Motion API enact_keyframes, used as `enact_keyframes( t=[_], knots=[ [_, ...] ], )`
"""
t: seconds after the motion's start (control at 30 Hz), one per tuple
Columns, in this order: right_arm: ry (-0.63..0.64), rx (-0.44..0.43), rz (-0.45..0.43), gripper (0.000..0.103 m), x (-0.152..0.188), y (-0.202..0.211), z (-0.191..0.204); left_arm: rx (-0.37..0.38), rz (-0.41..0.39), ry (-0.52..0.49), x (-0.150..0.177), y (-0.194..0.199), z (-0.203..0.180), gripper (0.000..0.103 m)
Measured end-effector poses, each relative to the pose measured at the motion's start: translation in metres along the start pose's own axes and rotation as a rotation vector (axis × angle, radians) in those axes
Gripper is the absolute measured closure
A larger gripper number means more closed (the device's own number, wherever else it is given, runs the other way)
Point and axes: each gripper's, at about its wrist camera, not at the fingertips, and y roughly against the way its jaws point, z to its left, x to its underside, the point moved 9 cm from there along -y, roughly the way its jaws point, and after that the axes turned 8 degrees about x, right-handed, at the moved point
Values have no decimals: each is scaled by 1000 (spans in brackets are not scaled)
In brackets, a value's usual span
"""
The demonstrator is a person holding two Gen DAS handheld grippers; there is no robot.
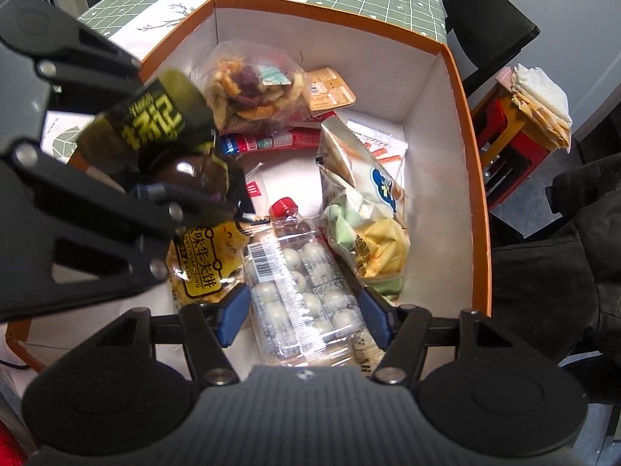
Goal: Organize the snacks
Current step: 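Open both tools to release the snacks into the box and withdraw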
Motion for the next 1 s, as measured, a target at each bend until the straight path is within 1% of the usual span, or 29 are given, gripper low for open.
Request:
enact_keyframes(
  t=[0.07,0.17,0.27,0.4,0.5,0.57,0.63,0.67,0.73,0.9,1.0],
  knots=[
    [-4,-2,-3,41,1,-1,0,-6,26,3,4,-5,0,66],
    [-7,-4,-8,40,3,-2,0,-18,46,12,8,-11,4,66],
    [6,-1,-8,38,5,-4,2,-25,49,12,8,-14,7,66],
    [20,4,-9,37,7,-5,4,-69,48,-24,7,-13,6,60],
    [22,6,-5,36,8,-4,5,-93,50,-38,9,-10,7,59],
    [22,3,-8,34,9,0,5,-93,50,-52,9,-6,5,54],
    [24,-3,-11,29,9,5,7,-106,47,-67,10,-1,2,35],
    [28,-7,-15,25,9,8,8,-117,39,-84,9,3,-1,32],
    [29,-11,-28,20,9,14,10,-127,24,-99,8,11,-4,30],
    [24,22,-55,19,12,32,12,-159,4,-136,11,32,-14,29],
    [20,16,-76,18,14,46,15,-183,-17,-159,13,48,-21,29]
  ],
)
